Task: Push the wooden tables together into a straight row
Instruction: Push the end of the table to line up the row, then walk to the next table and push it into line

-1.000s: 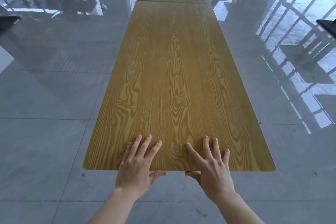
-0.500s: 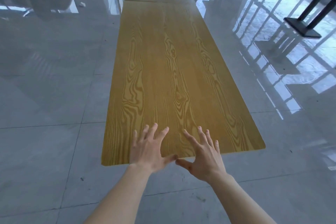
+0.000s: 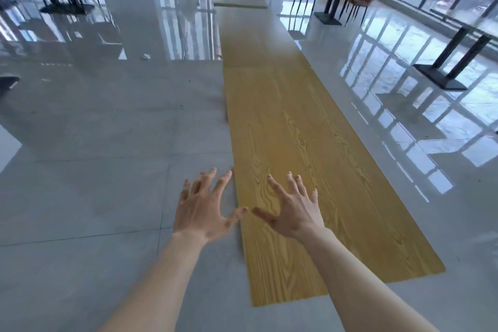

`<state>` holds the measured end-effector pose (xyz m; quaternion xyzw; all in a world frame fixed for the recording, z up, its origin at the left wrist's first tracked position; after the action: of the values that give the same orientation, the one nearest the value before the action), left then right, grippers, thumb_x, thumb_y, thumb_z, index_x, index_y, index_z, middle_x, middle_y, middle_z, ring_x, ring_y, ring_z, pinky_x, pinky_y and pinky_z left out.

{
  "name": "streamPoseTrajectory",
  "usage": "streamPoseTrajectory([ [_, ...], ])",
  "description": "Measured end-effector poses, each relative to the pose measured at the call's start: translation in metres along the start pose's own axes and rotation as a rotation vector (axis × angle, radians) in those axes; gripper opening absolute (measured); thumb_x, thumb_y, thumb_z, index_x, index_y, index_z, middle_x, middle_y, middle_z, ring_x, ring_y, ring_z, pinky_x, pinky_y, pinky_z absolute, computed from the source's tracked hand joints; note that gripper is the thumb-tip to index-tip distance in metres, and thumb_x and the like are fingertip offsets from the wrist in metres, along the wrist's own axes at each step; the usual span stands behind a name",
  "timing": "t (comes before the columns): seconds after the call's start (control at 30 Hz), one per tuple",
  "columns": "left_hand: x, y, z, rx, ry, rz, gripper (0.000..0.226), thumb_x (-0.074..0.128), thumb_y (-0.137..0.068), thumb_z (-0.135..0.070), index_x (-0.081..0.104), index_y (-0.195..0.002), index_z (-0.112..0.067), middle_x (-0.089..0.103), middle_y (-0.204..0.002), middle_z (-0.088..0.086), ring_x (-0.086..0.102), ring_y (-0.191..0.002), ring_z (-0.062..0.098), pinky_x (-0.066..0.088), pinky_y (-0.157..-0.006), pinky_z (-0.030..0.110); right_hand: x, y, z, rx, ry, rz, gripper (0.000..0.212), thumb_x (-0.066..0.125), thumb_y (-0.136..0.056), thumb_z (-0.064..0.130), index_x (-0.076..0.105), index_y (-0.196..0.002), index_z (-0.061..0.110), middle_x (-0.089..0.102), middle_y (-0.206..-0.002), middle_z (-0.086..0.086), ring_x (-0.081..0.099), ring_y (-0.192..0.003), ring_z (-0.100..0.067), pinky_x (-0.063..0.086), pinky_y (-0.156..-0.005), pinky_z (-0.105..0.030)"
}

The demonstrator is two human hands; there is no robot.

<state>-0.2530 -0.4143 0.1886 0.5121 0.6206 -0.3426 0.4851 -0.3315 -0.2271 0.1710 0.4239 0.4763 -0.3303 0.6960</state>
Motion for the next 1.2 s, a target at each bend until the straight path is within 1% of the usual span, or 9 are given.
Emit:
streamPoseTrajectory([
  [0.17,-0.051,-0.06,0.066,-0.031,-0.046,-0.045,0.11,0.015,-0.063,-0.095,0.011,-0.16,-0.043,0.012,-0.171,0.0,0.012,-0.155,0.027,0.006,-0.125,0.05,-0.028,-0.076,0.061,-0.03,-0.01,-0.014,0.1,0.034,-0.081,0.092,-0.001,-0.161,0.044,-0.006,-0.173,-0.009,-0.008,-0.158,-0.031,0.004,-0.123,-0.067],
  [0.33,-0.094,-0.161,0.119,-0.036,-0.113,-0.03,0.097,0.038,-0.079,-0.09,0.006,-0.16,-0.044,0.007,-0.171,-0.002,0.007,-0.156,0.024,0.002,-0.126,0.05,-0.059,-0.183,0.111,-0.046,-0.084,-0.029,0.101,0.035,-0.08,0.093,-0.002,-0.161,0.044,-0.008,-0.173,-0.009,-0.011,-0.158,-0.03,0.001,-0.123,-0.066],
  [0.4,-0.108,-0.21,0.145,-0.047,-0.147,-0.028,0.097,0.041,-0.08,-0.088,0.006,-0.16,-0.044,0.006,-0.172,-0.002,0.007,-0.156,0.023,0.001,-0.126,0.049,-0.069,-0.235,0.123,-0.032,-0.078,-0.032,0.102,0.035,-0.08,0.093,-0.002,-0.161,0.044,-0.008,-0.173,-0.009,-0.011,-0.158,-0.03,0.001,-0.123,-0.065],
  [0.47,-0.12,-0.228,0.149,-0.048,-0.161,0.002,0.096,0.042,-0.081,-0.087,0.005,-0.16,-0.045,0.007,-0.171,-0.003,0.007,-0.156,0.023,0.001,-0.126,0.048,-0.08,-0.248,0.131,-0.043,-0.07,-0.014,0.102,0.035,-0.08,0.093,-0.003,-0.161,0.044,-0.008,-0.173,-0.009,-0.011,-0.158,-0.03,0.002,-0.123,-0.064],
  [0.53,-0.165,-0.33,0.195,-0.067,-0.143,-0.001,0.097,0.042,-0.081,-0.087,0.005,-0.16,-0.044,0.008,-0.171,-0.002,0.007,-0.156,0.023,0.0,-0.126,0.048,-0.12,-0.354,0.17,-0.028,-0.092,-0.02,0.102,0.036,-0.08,0.093,-0.002,-0.161,0.043,-0.007,-0.173,-0.009,-0.011,-0.158,-0.031,0.002,-0.123,-0.065],
  [0.63,-0.187,-0.364,0.203,-0.034,-0.141,-0.036,0.097,0.043,-0.081,-0.087,0.006,-0.16,-0.044,0.009,-0.171,-0.002,0.008,-0.156,0.024,0.001,-0.126,0.048,-0.143,-0.382,0.181,-0.044,-0.069,-0.038,0.102,0.036,-0.081,0.092,-0.002,-0.162,0.043,-0.007,-0.173,-0.009,-0.01,-0.158,-0.031,0.002,-0.123,-0.065],
  [0.7,-0.203,-0.412,0.239,-0.061,-0.107,-0.052,0.097,0.042,-0.08,-0.087,0.007,-0.16,-0.044,0.01,-0.171,-0.002,0.01,-0.156,0.023,0.001,-0.126,0.048,-0.156,-0.437,0.208,-0.058,-0.077,-0.044,0.102,0.036,-0.081,0.092,-0.002,-0.162,0.042,-0.007,-0.173,-0.009,-0.01,-0.158,-0.03,0.003,-0.124,-0.065],
  [1.0,-0.26,-0.688,0.401,-0.026,-0.053,-0.076,0.097,0.042,-0.081,-0.087,0.006,-0.16,-0.044,0.01,-0.17,-0.002,0.006,-0.156,0.022,-0.001,-0.126,0.048,-0.219,-0.721,0.326,-0.006,-0.012,-0.089,0.102,0.037,-0.082,0.091,-0.001,-0.162,0.042,-0.008,-0.173,-0.007,-0.01,-0.158,-0.029,0.002,-0.124,-0.062],
  [1.2,-0.328,-0.878,0.47,0.019,-0.037,-0.064,0.096,0.042,-0.082,-0.086,0.005,-0.16,-0.043,0.011,-0.17,-0.003,0.006,-0.156,0.023,0.001,-0.126,0.047,-0.294,-0.896,0.392,0.033,-0.032,-0.098,0.099,0.037,-0.083,0.089,0.002,-0.162,0.041,-0.006,-0.173,-0.005,-0.009,-0.158,-0.027,0.001,-0.125,-0.059],
])
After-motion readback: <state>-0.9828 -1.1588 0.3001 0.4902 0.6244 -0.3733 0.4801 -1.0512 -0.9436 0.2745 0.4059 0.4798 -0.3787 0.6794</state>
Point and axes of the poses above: each hand's wrist, its own y-axis away from the middle knuckle, its own x-axis out of the palm, z = x × y, the point moved 10 cm from there along -y, towards the middle knuckle
